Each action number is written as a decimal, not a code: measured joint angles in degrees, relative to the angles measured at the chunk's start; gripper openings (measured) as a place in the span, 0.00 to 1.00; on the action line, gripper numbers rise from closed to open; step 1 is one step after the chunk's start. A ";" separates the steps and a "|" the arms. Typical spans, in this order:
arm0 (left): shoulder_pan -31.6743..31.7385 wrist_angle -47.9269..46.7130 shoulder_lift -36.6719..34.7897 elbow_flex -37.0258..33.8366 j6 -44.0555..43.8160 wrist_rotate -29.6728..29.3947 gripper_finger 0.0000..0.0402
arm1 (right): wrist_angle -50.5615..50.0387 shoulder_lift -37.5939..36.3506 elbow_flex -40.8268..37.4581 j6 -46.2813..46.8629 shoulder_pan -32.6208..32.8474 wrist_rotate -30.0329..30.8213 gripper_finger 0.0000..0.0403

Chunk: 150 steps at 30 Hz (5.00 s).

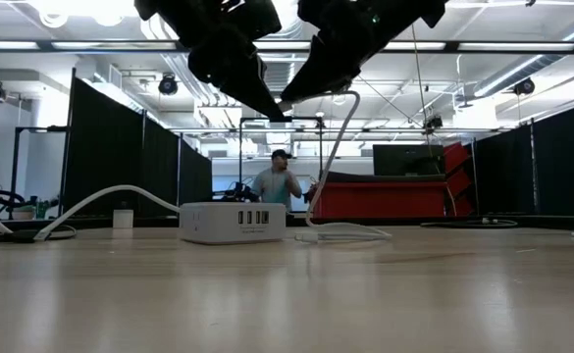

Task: Insert USB
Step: Insert the white USB cable into the top white outlet extension

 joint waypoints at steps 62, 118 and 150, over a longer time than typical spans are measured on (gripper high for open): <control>10.49 -9.59 -2.25 -19.50 -12.40 4.74 0.26 | 15.43 11.49 -8.82 12.34 9.99 -1.07 0.03; 7.74 -3.03 -7.33 -21.56 -0.69 -1.38 0.16 | 28.78 13.14 -17.04 23.08 9.36 22.84 0.03; 9.79 4.59 -0.02 -22.71 4.46 3.98 0.16 | 45.02 22.73 -17.46 28.07 11.53 29.23 0.03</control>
